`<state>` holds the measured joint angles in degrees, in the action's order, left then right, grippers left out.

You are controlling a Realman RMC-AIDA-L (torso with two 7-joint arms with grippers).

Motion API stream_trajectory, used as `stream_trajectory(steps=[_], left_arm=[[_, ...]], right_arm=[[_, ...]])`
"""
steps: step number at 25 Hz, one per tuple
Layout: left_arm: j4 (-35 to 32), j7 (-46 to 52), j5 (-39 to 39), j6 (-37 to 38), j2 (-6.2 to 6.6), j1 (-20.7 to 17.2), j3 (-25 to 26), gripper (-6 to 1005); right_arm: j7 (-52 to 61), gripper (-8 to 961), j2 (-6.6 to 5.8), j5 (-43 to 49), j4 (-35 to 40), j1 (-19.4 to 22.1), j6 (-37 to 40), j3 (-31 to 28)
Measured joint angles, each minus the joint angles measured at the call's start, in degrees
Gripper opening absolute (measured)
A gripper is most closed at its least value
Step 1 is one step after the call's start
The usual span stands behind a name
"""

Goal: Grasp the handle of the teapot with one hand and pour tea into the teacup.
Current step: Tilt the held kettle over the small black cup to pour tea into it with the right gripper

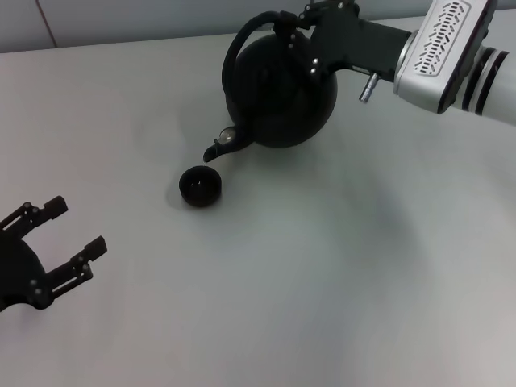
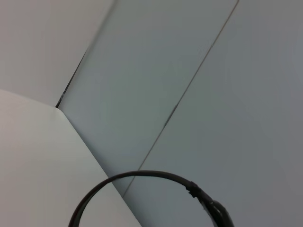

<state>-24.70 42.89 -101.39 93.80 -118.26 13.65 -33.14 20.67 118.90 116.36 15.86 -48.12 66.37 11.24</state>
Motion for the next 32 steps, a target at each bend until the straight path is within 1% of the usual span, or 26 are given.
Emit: stream_trajectory(steps=[4, 9, 22, 27, 32], left_arm=[[0.0, 0.0, 0.0, -0.13, -0.02, 0.08, 0.0, 792], [0.0, 0.0, 0.0, -0.17, -0.03, 0.19, 0.0, 792], [0.09, 0.0, 0.06, 0.11, -0.12, 0.14, 0.1, 792], [0.09, 0.0, 0.13, 0.22, -0.12, -0.02, 0.09, 792], [0.09, 0.0, 0.2, 0.27, -0.12, -0.1, 0.09, 792]], right_arm=[[-0.13, 78, 0.01, 0.15, 0.18, -0.27, -0.02, 0.16], [-0.16, 79, 0.06, 0.06, 0.88, -0.5, -0.12, 2.25], [-1.49, 79, 0.15, 0.13, 1.12, -1.19, -0.2, 3.06], [-1.57, 79, 0.26, -0.11, 1.1, -1.32, -0.61, 5.17], [-1.59, 78, 0.28, -0.15, 1.15, -1.55, -0.9, 5.8]])
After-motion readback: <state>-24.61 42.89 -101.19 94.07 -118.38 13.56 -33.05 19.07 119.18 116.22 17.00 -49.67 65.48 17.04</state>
